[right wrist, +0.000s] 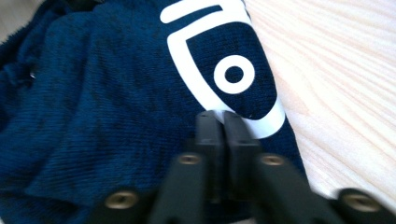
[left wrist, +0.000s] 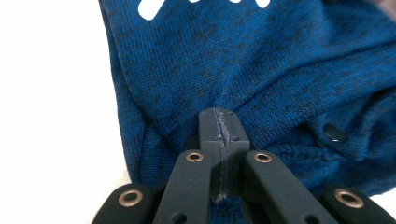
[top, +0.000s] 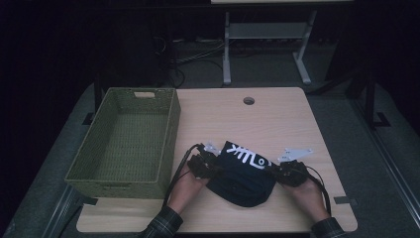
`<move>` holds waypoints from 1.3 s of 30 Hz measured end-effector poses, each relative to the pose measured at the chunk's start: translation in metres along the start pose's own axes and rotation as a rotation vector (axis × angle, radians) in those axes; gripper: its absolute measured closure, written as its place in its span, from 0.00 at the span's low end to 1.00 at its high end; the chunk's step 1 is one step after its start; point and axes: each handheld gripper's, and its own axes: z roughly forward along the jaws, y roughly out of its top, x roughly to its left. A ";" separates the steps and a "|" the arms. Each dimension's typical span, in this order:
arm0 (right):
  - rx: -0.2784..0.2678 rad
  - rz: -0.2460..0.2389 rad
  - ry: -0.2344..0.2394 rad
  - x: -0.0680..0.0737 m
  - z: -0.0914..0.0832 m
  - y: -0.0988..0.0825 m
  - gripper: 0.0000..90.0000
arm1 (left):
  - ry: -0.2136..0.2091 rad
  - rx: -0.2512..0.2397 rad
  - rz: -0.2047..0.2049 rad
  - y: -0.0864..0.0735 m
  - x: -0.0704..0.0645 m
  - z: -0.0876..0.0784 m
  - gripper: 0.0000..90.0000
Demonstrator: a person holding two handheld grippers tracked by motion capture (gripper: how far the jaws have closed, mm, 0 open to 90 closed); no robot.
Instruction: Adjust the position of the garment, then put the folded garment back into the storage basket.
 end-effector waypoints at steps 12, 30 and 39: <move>-0.053 0.059 -0.095 0.001 -0.037 -0.026 0.43 | 0.000 -0.065 -0.042 0.008 0.013 -0.017 0.47; -0.003 0.106 -0.165 -0.003 -0.034 -0.061 0.15 | -0.009 -0.055 -0.082 0.029 0.043 0.012 0.23; -0.002 0.100 -0.159 -0.004 -0.033 -0.061 0.14 | -0.009 -0.015 -0.066 0.022 0.045 0.029 0.22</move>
